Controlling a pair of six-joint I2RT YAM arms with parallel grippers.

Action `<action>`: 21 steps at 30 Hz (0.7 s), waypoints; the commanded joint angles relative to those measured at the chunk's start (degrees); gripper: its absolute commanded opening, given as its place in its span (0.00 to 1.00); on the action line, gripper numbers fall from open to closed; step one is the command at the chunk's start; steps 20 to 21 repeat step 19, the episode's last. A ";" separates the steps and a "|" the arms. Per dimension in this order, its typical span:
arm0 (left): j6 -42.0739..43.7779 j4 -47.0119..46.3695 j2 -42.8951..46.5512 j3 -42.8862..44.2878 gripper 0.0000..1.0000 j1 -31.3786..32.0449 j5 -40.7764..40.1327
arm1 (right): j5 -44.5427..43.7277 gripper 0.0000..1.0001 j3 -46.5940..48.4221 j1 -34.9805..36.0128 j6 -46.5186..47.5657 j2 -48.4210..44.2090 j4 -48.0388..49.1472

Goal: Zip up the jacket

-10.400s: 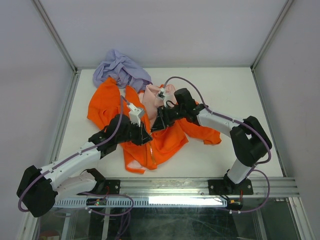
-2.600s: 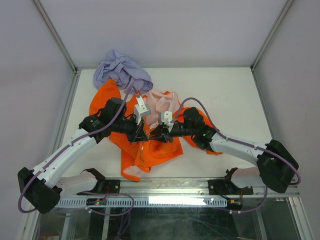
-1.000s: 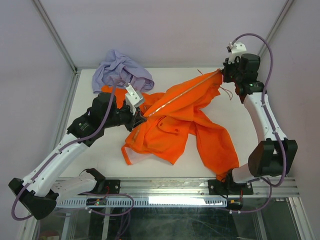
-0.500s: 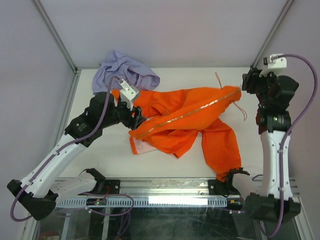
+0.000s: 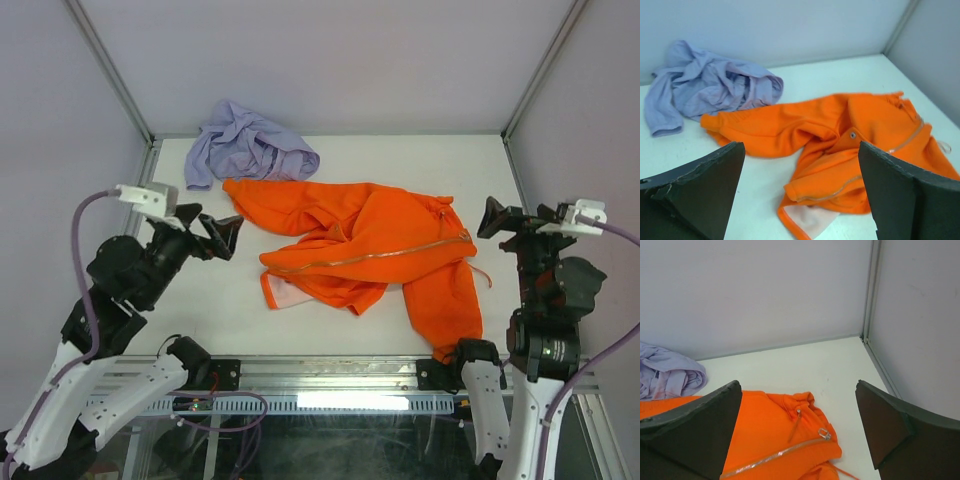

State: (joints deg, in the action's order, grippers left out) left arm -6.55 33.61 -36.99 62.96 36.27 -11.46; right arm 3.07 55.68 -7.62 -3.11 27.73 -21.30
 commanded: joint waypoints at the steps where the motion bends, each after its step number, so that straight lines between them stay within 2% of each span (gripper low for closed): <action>1: -7.17 -4.78 9.23 -5.81 0.99 -0.47 -12.90 | -4.34 0.99 -2.25 0.39 -2.74 -7.20 -5.57; 5: -11.10 -8.85 18.55 -12.29 0.99 -0.53 -17.20 | -6.06 0.99 -3.99 0.35 -6.92 -11.76 -9.18; 9: -12.24 -9.87 23.77 -15.55 0.99 -0.49 -19.23 | -4.67 0.99 -4.35 0.32 -8.67 -12.65 -11.48; 21: -13.57 -7.33 22.41 -15.50 0.99 -0.50 -18.97 | -2.15 0.99 -4.52 0.25 -10.24 -10.48 -10.72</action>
